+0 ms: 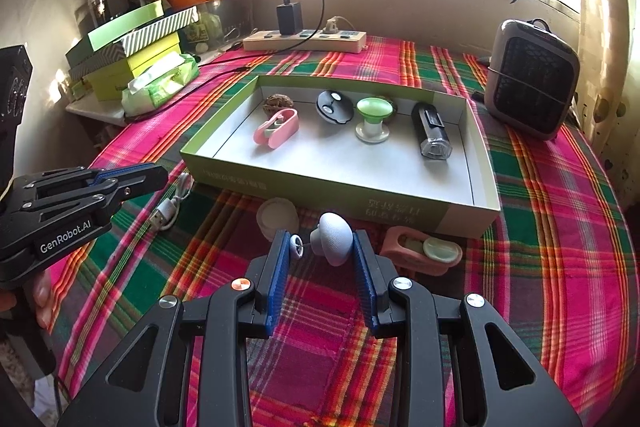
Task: Organize objects
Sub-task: 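Lift the held cable and white knob off the cloth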
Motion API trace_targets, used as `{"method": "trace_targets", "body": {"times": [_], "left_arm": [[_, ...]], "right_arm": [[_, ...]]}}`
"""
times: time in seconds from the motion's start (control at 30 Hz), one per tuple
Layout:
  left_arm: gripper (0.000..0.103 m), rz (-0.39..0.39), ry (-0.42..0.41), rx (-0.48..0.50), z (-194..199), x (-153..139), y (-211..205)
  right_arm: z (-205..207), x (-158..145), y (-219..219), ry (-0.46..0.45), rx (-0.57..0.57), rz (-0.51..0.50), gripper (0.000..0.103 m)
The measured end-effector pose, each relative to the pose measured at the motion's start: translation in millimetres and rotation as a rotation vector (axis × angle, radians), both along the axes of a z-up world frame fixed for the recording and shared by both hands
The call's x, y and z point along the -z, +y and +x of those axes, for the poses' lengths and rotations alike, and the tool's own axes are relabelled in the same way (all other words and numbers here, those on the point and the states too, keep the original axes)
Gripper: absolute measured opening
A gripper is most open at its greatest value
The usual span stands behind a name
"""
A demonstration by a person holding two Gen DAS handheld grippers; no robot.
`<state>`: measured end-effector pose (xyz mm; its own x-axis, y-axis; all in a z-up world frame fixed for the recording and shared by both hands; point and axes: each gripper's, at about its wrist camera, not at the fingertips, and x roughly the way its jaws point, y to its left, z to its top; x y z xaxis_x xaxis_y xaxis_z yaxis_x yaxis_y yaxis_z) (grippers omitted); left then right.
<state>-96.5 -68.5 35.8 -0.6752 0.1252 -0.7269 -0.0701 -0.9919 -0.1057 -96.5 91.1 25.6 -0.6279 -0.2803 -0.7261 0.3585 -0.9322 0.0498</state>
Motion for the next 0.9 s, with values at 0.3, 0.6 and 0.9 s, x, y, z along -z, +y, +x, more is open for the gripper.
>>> {"method": "trace_targets", "body": {"times": [0.3,0.6,0.9], "left_arm": [[0.020,0.031,-0.042,-0.002,3,12,-10],[0.032,-0.007,-0.090,-0.007,-7,27,-2],[0.013,-0.065,-0.086,-0.036,-10,28,-4]], "right_arm": [[0,1,0,-0.002,-0.001,-0.006,0.033],[-1,2,0,-0.008,-0.002,-0.008,0.033],[-1,3,-1,-0.011,-0.003,-0.010,0.033]]}}
